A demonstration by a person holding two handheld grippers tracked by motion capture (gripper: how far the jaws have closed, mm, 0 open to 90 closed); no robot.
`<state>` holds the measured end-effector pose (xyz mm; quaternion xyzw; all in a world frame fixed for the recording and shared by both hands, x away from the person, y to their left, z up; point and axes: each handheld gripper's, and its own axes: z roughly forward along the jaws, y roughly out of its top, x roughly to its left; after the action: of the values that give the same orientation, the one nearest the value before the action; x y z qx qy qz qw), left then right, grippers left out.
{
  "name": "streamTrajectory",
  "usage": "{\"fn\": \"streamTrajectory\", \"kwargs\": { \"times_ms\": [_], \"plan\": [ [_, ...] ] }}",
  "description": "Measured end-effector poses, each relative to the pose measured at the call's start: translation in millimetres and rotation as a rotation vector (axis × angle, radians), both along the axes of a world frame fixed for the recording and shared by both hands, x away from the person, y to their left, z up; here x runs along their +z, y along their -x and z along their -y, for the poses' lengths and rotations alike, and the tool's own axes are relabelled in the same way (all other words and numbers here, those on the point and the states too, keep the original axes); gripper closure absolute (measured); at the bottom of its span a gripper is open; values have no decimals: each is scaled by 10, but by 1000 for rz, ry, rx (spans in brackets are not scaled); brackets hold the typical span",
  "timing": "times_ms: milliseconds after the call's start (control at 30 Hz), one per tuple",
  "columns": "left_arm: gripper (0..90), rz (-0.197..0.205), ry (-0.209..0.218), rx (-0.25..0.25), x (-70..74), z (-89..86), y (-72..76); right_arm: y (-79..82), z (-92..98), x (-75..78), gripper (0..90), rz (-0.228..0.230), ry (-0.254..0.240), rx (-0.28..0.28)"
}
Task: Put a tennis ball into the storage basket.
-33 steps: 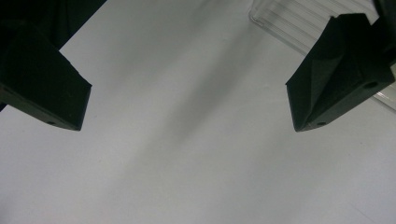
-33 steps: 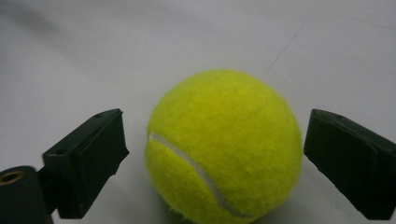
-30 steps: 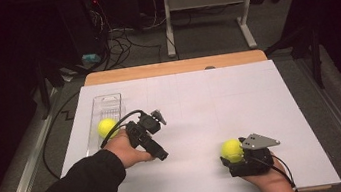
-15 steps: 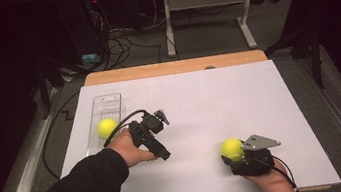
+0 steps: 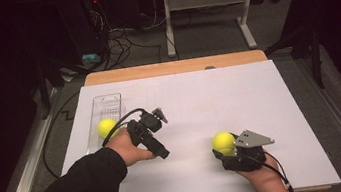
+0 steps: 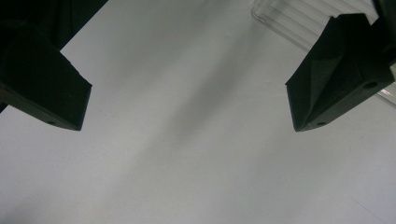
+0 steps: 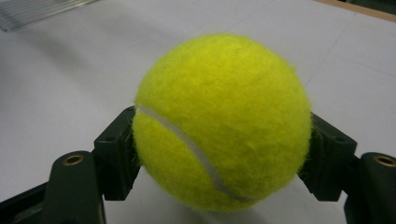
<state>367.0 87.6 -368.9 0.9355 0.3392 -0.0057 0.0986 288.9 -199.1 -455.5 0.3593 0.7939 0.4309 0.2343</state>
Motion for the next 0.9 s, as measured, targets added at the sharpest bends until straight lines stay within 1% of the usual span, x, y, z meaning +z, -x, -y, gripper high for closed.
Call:
{"fn": "streamTrajectory", "kwargs": {
  "times_ms": [67,233,300,400,500,633,667,733,767,800,833,900],
  "plan": [
    [7,5,-1,-2,10,3,3,-32,-78,1,270,6,-5,14],
    [7,8,1,-5,39,20,9,-64,-172,0,271,20,-9,32],
    [7,9,0,-5,55,27,9,-79,-229,-4,271,18,-16,40],
    [7,11,4,-6,80,37,7,-92,-299,-15,271,23,-9,54],
    [7,11,8,-5,103,47,5,-104,-362,-32,271,18,-13,72],
    [7,10,10,-9,123,69,8,-110,-456,-48,271,18,-16,92],
    [7,9,17,-8,130,79,10,-107,-491,-52,270,18,-20,99],
    [7,12,18,-13,139,94,11,-98,-546,-61,270,16,-24,112],
    [7,8,12,-21,152,109,11,-96,-567,-66,270,16,-29,120],
    [7,10,17,-23,153,124,14,-86,-604,-68,270,12,-33,126],
    [7,10,21,-24,157,141,17,-84,-629,-72,270,23,-29,136],
    [8,9,27,-29,160,179,23,-72,-677,-75,271,25,-38,147]
  ]
}}
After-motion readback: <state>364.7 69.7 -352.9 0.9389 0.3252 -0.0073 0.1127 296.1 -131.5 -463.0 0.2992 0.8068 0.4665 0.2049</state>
